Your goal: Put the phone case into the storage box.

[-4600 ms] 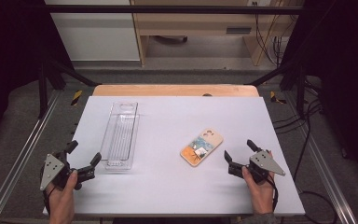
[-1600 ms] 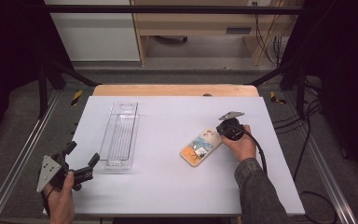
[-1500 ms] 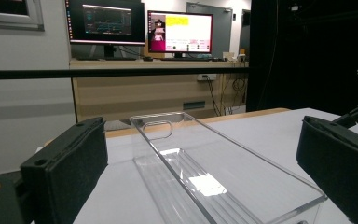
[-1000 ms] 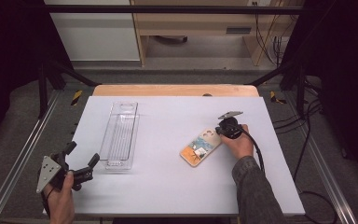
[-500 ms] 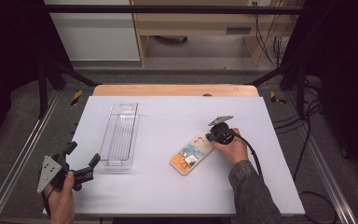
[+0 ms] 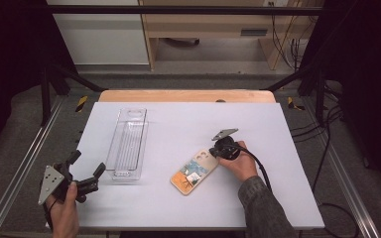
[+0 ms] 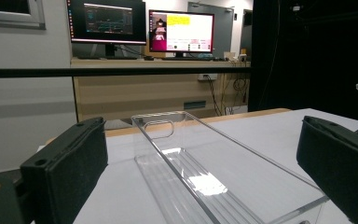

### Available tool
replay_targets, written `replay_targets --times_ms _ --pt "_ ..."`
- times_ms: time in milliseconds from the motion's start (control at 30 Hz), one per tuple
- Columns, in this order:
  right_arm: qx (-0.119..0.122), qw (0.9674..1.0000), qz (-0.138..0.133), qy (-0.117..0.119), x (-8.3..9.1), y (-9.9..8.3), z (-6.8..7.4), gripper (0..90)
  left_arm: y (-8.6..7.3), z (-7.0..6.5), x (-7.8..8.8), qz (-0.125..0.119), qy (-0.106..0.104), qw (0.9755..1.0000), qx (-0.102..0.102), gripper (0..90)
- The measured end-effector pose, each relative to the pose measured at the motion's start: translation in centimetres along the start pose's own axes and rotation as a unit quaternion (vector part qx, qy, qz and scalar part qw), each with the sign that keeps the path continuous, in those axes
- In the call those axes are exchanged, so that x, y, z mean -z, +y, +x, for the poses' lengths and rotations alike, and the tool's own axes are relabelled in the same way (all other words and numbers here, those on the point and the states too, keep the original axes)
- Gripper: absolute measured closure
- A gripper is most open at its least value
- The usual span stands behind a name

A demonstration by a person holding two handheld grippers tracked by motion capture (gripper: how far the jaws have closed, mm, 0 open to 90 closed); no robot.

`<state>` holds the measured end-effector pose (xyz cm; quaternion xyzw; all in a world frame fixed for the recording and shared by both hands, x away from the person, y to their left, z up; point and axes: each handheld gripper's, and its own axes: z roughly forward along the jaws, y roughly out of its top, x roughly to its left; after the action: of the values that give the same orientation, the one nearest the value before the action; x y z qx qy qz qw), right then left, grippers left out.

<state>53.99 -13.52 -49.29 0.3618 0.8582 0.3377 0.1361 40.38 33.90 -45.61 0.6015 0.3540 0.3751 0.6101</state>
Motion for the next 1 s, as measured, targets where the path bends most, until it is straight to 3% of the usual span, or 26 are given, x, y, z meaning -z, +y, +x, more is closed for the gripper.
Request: replay_targets --times_ms 500,700,800,1000 --pt "0.026 0.9991 0.002 0.034 -0.1 0.3 2.4 90.0 -0.1 -0.2 -0.2 0.007 -0.005 1.0000 0.001 1.6" --pt "0.024 0.9989 0.005 0.041 -0.1 0.3 2.9 90.0 -0.1 -0.1 -0.1 0.008 -0.008 0.9999 0.004 1.6" --pt "0.019 0.9990 0.001 0.041 -0.1 0.3 2.9 90.0 -0.1 -0.1 -0.1 0.008 -0.007 0.9999 0.006 1.6" --pt "-0.007 0.9995 -0.029 0.013 0.4 0.4 2.4 90.0 -0.2 0.2 -0.2 0.016 -0.007 0.9997 0.015 1.6"
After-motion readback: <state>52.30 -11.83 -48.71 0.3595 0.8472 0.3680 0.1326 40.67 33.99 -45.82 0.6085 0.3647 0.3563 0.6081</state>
